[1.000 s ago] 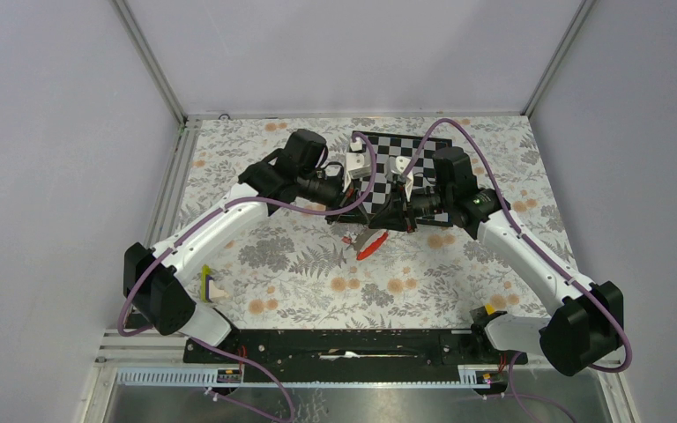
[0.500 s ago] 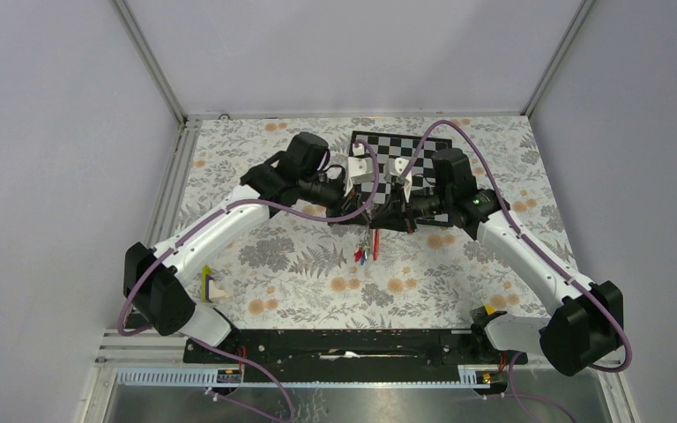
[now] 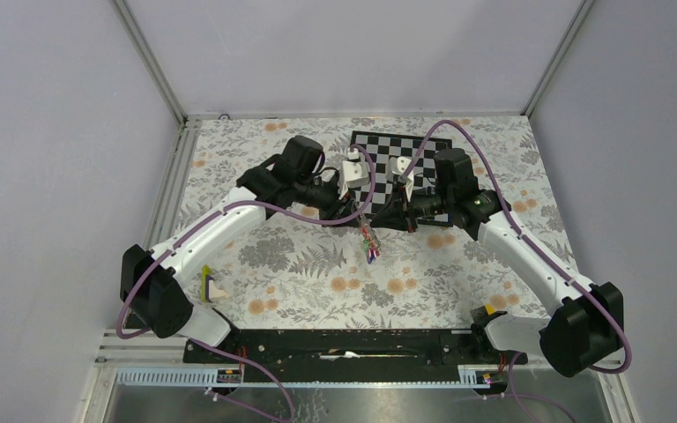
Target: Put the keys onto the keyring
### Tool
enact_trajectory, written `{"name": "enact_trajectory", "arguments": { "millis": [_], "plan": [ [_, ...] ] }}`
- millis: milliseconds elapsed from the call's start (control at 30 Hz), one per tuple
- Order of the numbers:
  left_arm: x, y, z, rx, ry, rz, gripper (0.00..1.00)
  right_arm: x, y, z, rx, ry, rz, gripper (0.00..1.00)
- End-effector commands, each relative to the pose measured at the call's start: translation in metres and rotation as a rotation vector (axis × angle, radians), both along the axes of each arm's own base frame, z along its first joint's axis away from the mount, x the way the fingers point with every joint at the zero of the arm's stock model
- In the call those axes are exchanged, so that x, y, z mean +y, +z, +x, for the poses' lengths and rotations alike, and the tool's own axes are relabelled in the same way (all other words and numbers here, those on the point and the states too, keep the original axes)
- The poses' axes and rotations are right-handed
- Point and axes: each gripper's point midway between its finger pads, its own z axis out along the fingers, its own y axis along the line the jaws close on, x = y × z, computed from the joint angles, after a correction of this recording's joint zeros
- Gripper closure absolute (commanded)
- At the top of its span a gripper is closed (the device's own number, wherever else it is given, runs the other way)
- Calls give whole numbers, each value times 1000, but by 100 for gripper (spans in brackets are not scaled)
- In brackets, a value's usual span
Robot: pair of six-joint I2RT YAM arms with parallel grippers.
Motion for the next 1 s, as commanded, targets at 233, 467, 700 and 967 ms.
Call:
{"name": "enact_trajectory", "arguments": {
  "millis": [233,467,700,967],
  "plan": [
    [-1,1,-6,17,-27,-20,78,1,21,-2,-51,18,63,100],
    [-11,0,-9,69,-47,-28,77,2,21,1,-46,5,66,100],
    [-19,7,-10,76,-61,-42,77,1,18,5,-51,-18,57,100],
    [-21,16,-13,65,-68,-57,77,1,16,8,-54,-31,51,100]
  ]
}}
